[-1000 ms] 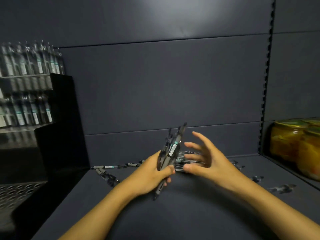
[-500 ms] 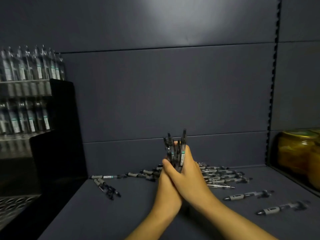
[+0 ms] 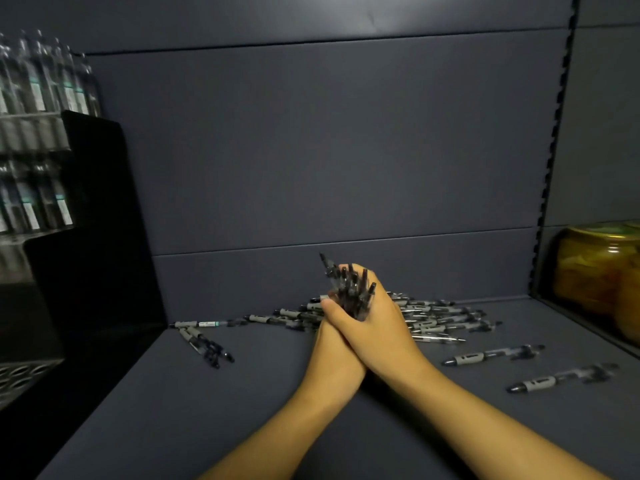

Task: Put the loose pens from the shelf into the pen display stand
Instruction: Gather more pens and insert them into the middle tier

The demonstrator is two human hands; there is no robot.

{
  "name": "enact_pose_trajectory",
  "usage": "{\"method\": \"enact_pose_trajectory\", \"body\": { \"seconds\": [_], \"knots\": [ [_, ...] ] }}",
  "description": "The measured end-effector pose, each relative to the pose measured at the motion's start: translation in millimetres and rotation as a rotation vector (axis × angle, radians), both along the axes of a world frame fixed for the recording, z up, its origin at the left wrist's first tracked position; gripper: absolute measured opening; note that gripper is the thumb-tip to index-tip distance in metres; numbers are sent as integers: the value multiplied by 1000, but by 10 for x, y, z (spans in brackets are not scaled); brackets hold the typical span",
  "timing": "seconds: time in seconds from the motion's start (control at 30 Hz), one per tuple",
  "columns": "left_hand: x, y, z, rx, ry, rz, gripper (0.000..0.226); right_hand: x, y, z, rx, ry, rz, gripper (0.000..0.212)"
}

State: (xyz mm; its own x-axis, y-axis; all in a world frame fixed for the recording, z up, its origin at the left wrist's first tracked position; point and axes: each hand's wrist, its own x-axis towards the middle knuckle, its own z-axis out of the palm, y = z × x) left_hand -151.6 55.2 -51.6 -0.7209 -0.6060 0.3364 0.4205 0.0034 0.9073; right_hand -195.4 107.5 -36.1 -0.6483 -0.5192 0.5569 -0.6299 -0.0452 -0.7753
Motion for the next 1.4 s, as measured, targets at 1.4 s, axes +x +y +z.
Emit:
{"method": "enact_pose_trajectory", "body": {
  "seconds": [1.4],
  "knots": [
    [167,-62,-86,-536,-250,189,46,21,98,60,-205,-120,4,38]
  ]
}}
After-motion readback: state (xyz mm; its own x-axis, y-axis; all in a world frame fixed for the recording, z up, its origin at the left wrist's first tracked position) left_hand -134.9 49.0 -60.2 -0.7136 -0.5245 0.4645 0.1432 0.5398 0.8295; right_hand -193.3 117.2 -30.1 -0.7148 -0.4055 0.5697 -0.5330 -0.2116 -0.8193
